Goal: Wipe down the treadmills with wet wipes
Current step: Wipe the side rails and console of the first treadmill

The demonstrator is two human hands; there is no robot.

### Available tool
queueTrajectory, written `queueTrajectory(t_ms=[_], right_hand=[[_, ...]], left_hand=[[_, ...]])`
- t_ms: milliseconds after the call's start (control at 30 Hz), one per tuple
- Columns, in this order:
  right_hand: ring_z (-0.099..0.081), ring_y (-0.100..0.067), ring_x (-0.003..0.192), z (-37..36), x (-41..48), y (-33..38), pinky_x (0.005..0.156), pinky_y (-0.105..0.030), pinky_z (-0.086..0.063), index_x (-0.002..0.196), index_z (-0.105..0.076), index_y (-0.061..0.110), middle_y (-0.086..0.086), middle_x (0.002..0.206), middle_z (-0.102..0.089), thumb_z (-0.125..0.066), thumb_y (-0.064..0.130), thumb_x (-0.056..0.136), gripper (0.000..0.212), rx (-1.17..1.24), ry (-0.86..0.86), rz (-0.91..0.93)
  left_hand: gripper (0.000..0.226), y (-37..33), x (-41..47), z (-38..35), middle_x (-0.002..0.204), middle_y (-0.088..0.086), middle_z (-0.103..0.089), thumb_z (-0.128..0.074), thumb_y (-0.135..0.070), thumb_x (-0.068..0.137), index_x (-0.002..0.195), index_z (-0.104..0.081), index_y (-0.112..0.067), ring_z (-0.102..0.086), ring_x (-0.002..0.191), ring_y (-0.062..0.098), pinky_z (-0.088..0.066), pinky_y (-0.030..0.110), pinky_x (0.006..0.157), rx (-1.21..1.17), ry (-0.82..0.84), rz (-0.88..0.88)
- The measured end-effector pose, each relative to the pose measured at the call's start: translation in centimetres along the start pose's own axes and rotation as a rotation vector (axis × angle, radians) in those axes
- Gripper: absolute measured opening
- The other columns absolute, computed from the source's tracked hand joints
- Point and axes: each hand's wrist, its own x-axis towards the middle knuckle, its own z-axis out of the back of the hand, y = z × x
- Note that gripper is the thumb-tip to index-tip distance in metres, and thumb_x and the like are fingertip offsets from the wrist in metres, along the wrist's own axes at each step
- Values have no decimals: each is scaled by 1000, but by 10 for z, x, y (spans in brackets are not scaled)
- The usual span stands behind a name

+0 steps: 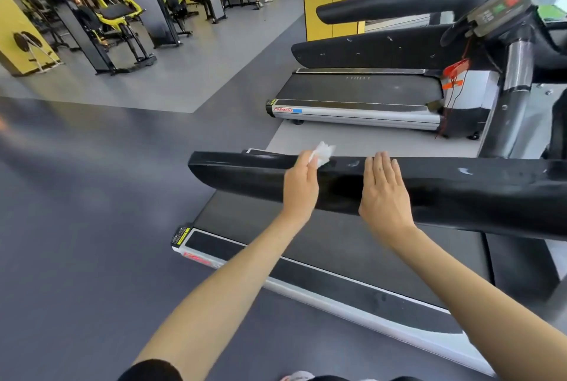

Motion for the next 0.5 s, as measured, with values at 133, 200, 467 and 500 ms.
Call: queueTrajectory(t_ms=[133, 200, 467, 500], right_hand=[[-45, -50, 127, 3, 0, -1, 107, -56, -34, 127, -47, -20, -38, 131, -49, -69, -1, 65, 68, 21, 10, -8], [-46, -49, 126, 4, 0, 0, 107, -55, -35, 127, -49, -19, -37, 130, -50, -70, 1, 65, 68, 35, 15, -5], [-50, -48, 123, 8, -2, -6, 104, -55, -36, 123, -52, -19, -37, 126, -53, -73, 2, 59, 70, 19, 77, 25], [-51, -47, 123, 9, -2, -7, 104, -54, -36, 123, -53, -19, -37, 126, -54, -73, 3, 59, 70, 14, 79, 33]], left_hand=[[29, 30, 53, 37, 95, 16, -61, -31, -15, 104, 104, -54, 3, -54, 86, 25, -32, 22, 64, 131, -242, 199], [31, 40, 64, 33, 107, 19, -62, -30, -16, 105, 111, -54, 2, -57, 96, 29, -38, 29, 70, 222, -211, 300], [26, -30, 0, -57, 92, 6, -60, -34, -18, 104, 108, -57, -7, -56, 86, 21, -36, 27, 68, 155, 129, 39], [25, -36, 2, -53, 83, 3, -57, -34, -19, 104, 99, -55, -7, -54, 78, 17, -37, 28, 66, 38, 162, 68]])
